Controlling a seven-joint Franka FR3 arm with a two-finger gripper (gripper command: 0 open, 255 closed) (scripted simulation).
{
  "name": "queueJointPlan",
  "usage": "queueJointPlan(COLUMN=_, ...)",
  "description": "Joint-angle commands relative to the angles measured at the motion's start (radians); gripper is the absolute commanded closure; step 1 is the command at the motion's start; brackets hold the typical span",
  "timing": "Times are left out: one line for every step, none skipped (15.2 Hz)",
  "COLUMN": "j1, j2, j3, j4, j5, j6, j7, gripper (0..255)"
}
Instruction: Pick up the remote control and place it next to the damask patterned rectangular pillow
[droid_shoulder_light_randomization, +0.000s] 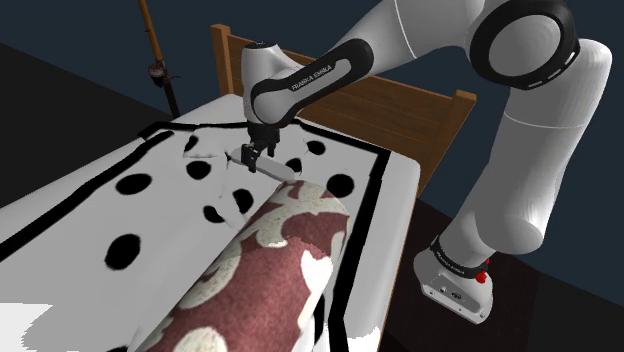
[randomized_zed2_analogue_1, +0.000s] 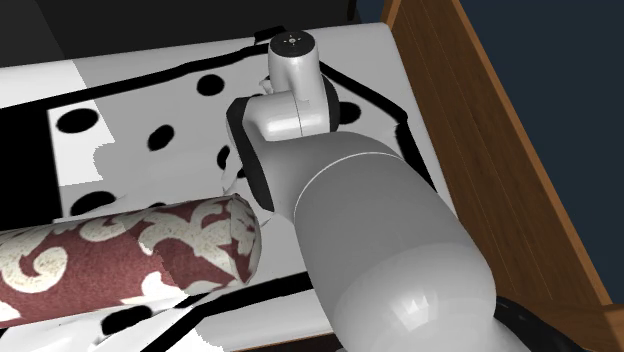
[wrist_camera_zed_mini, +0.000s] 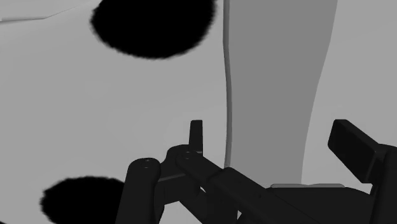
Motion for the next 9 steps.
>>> queueJointPlan(j1=0.0, j2=0.0, j3=0.0, j4=0.0, j5=0.0, j6=0.001, j7=0.0, gripper=0)
queueJointPlan(j1=0.0, j2=0.0, j3=0.0, j4=0.0, j5=0.0, j6=0.001, j7=0.0, gripper=0)
queueJointPlan(j1=0.0, j2=0.0, j3=0.0, j4=0.0, j5=0.0, j6=0.0, j7=0.0, gripper=0)
queueJointPlan(j1=0.0, j2=0.0, j3=0.0, j4=0.0, j5=0.0, j6=0.0, j7=0.0, gripper=255)
queueJointPlan(j1=0.0, j2=0.0, j3=0.0, j4=0.0, j5=0.0, j6=0.0, j7=0.0, gripper=255)
queueJointPlan(j1=0.0, j2=0.0, j3=0.0, j4=0.0, j5=0.0, j6=0.0, j7=0.0, gripper=255)
queueJointPlan(j1=0.0, j2=0.0, j3=0.0, j4=0.0, j5=0.0, j6=0.0, j7=0.0, gripper=255)
queueJointPlan(j1=0.0, j2=0.0, j3=0.0, j4=0.0, j5=0.0, j6=0.0, j7=0.0, gripper=255)
queueJointPlan(j1=0.0, j2=0.0, j3=0.0, j4=0.0, j5=0.0, j6=0.0, j7=0.0, gripper=255)
